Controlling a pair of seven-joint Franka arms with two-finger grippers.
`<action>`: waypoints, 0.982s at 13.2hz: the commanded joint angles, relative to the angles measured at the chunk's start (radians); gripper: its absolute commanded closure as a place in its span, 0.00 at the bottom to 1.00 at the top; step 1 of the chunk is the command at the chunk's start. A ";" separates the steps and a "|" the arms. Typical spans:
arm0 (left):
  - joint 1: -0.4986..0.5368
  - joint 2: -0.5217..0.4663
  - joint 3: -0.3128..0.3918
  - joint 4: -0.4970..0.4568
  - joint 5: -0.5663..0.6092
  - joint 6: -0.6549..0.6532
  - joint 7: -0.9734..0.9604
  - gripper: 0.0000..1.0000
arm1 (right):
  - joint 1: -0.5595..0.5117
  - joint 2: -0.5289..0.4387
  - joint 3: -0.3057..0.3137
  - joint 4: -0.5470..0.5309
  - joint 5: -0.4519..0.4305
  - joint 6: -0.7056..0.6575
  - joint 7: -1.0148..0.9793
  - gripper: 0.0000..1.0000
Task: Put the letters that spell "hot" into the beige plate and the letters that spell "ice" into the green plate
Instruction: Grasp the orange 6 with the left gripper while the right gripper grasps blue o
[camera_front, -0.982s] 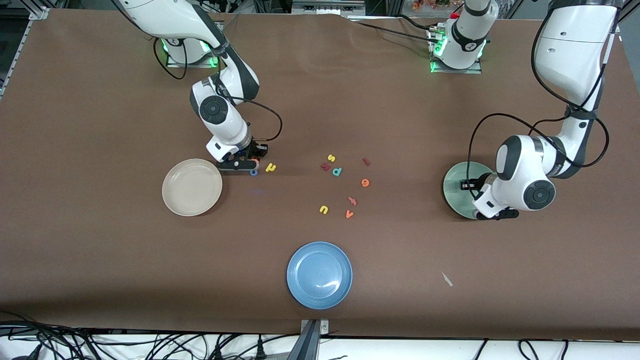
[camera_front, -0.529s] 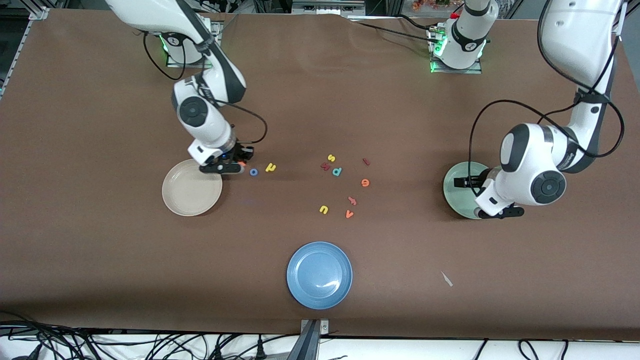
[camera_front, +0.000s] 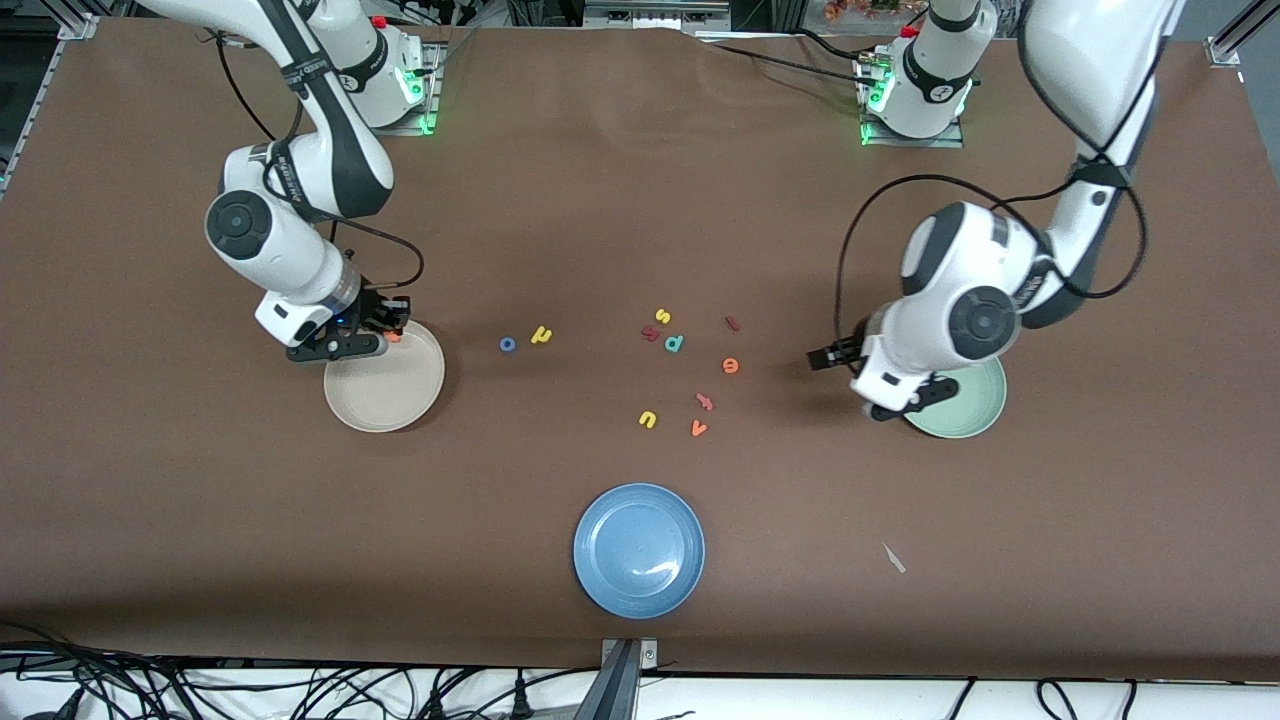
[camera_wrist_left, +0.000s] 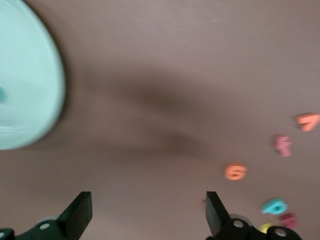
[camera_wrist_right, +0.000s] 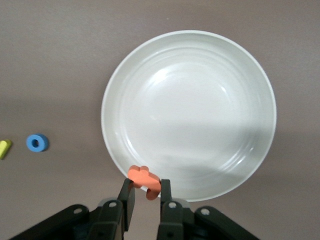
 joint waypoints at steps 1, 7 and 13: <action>-0.090 0.075 0.004 0.009 -0.011 0.150 -0.160 0.00 | -0.011 0.012 0.013 0.000 -0.018 -0.007 -0.015 0.86; -0.156 0.180 0.006 0.009 0.164 0.293 -0.349 0.01 | -0.016 0.018 0.014 0.000 -0.018 0.002 0.000 0.27; -0.202 0.213 0.010 0.021 0.182 0.341 -0.391 0.20 | 0.145 0.093 0.014 0.083 -0.004 0.032 0.303 0.27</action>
